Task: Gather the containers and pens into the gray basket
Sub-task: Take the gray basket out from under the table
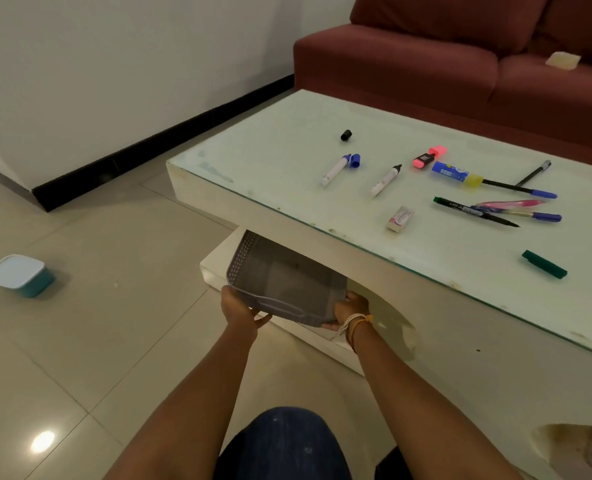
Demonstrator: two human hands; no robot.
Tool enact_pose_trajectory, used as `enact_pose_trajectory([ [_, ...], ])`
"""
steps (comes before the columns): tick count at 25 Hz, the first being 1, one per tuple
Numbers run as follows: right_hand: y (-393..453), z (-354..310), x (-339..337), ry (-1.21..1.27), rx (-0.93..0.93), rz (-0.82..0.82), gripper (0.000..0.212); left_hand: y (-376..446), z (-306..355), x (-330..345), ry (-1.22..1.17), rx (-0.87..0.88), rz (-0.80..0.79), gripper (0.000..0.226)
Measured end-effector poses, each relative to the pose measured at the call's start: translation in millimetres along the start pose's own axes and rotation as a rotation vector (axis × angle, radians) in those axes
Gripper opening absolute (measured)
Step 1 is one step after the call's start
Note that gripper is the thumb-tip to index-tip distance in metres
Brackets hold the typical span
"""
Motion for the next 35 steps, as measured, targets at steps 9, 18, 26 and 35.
enact_pose_trajectory([
  [9,-66,14,5,-0.027,0.168,0.019,0.033,-84,40,-38,0.188,0.011,0.233,0.035],
  [18,-244,39,3,-0.288,0.32,-0.146,0.05,-304,104,-122,0.065,-0.075,0.454,0.041],
  [26,-441,-110,-47,-0.237,0.378,-0.179,0.039,-493,225,-76,-0.039,-0.073,0.377,0.037],
  [35,-530,-285,-54,-0.357,0.256,-0.277,0.03,-539,355,3,0.011,-0.067,0.158,0.056],
])
Point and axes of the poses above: each hand's wrist, its own y-axis towards the middle knuckle, its own x-axis out of the palm, z = x × y, the point moved 9 cm from there along y, towards the middle knuckle, and after that the axes turned 11 degrees about -y, right-handed, at the moved point
